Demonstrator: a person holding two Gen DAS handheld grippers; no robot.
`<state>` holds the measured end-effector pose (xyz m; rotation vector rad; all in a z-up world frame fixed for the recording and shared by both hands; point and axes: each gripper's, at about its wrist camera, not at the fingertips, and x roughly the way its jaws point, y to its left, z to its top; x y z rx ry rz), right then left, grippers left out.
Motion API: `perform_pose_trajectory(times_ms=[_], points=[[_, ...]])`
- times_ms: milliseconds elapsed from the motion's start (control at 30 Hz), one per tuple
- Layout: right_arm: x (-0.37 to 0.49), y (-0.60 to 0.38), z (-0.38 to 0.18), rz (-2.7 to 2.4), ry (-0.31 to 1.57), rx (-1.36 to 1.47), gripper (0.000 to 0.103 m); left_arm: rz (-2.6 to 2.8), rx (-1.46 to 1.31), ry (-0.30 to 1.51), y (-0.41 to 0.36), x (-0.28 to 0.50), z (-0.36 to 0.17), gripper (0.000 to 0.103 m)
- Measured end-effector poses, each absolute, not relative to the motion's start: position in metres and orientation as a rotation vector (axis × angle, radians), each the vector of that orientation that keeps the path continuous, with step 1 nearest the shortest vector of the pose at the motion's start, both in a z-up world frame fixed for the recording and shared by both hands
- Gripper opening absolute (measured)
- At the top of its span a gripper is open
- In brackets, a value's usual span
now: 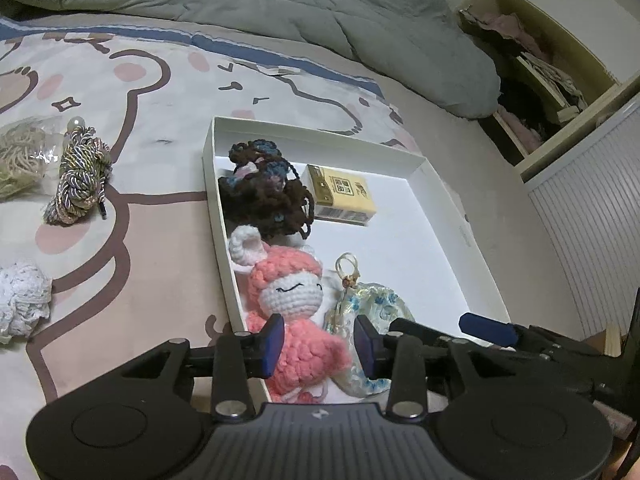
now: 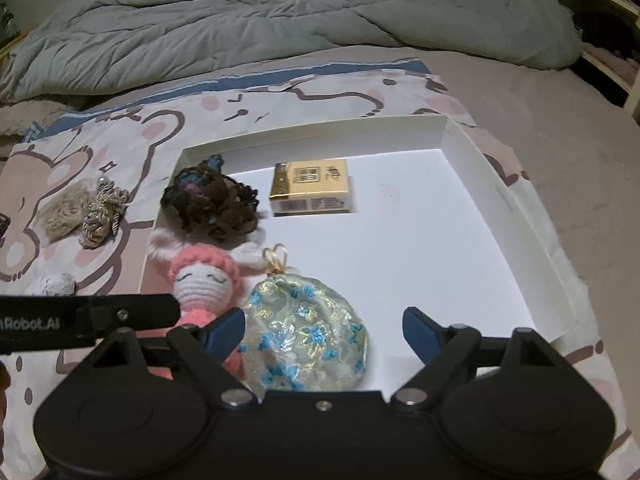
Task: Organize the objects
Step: 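Lower the pink bunny into the box with left tool while right tool lowers the floral pouch beside it, then open both tools and withdraw them from the box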
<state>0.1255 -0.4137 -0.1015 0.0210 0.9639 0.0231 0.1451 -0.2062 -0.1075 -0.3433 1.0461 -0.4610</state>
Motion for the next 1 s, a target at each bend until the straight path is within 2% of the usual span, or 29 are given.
perform_pose_trajectory(times_ms=[900, 1000], points=[[0.099, -0.429, -0.06, 0.003, 0.839, 0.109, 0.086, -0.435, -0.173, 0.971, -0.195, 0.129, -0.067, 0.04], [0.093, -0.43, -0.054, 0.003, 0.818, 0.107, 0.086, -0.43, -0.157, 0.953, -0.191, 0.127, -0.061, 0.042]])
